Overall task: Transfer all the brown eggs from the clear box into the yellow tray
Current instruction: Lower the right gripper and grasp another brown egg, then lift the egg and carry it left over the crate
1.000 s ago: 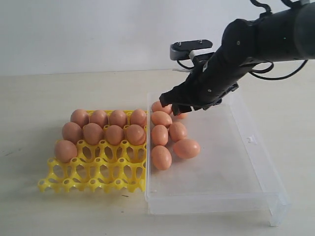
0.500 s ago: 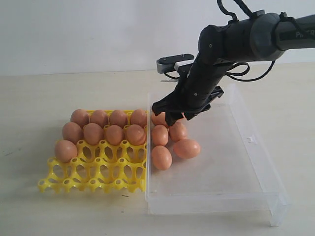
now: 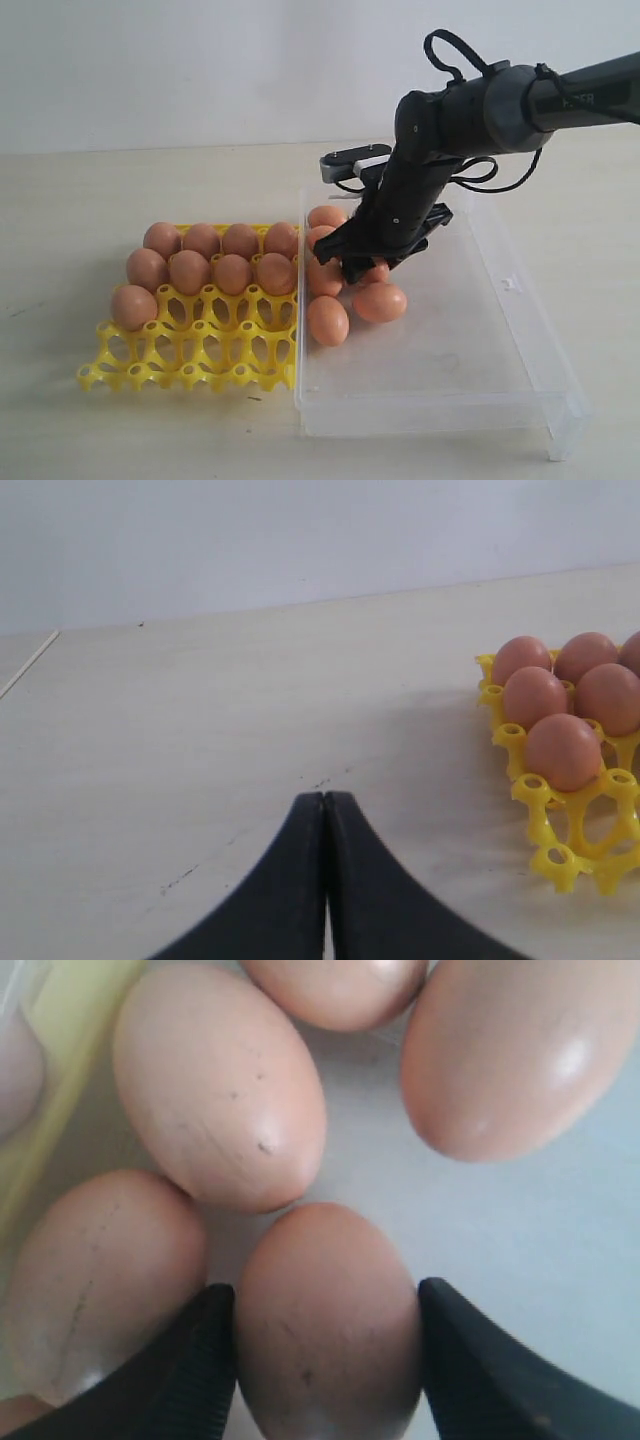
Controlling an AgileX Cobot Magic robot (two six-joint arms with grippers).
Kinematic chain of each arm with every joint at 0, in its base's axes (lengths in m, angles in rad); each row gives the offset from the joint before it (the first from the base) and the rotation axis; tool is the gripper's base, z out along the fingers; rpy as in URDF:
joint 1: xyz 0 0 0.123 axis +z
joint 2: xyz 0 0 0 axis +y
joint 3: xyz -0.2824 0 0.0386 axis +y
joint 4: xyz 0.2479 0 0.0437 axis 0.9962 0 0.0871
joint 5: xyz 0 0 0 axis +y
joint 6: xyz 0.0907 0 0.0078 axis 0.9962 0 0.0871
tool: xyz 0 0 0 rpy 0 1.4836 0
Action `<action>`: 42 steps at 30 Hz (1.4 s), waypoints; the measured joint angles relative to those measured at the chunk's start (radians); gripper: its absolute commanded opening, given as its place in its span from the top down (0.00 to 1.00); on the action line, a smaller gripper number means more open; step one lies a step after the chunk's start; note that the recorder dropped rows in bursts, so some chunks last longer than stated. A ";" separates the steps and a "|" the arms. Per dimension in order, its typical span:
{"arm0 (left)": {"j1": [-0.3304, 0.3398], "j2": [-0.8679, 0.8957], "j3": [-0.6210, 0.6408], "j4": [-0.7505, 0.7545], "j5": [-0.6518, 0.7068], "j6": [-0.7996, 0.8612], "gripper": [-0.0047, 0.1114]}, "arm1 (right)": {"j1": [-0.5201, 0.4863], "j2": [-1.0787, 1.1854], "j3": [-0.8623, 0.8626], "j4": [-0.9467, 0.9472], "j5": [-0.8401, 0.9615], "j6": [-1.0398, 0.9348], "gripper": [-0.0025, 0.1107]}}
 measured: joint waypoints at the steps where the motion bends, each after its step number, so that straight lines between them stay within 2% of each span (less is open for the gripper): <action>1: 0.000 0.000 0.000 0.000 0.000 0.000 0.96 | 0.000 0.003 0.000 0.000 -0.005 0.000 0.52; 11: 0.000 0.000 0.000 0.000 0.000 0.000 0.96 | 0.000 0.005 0.000 0.000 -0.053 -0.008 0.54; 15: 0.000 0.000 0.000 0.000 0.000 0.000 0.96 | 0.000 0.005 0.000 0.000 -0.061 -0.022 0.91; 16: 0.000 0.000 0.000 0.000 0.000 0.000 0.96 | 0.000 0.005 0.000 0.000 -0.061 -0.032 0.98; 24: 0.000 0.000 0.000 0.000 0.000 0.000 0.96 | 0.000 -0.024 0.000 0.003 -0.086 -0.071 0.98; 30: 0.000 0.000 0.000 0.000 0.000 0.000 0.96 | 0.010 -0.146 0.076 0.005 -0.197 -0.072 0.98; 36: 0.000 0.000 0.000 0.000 0.000 0.000 0.96 | 0.106 -0.270 0.239 0.086 -0.444 -0.072 0.98; 42: 0.000 0.000 0.000 0.000 0.000 0.000 0.96 | 0.266 -0.315 0.396 0.180 -0.850 -0.072 0.98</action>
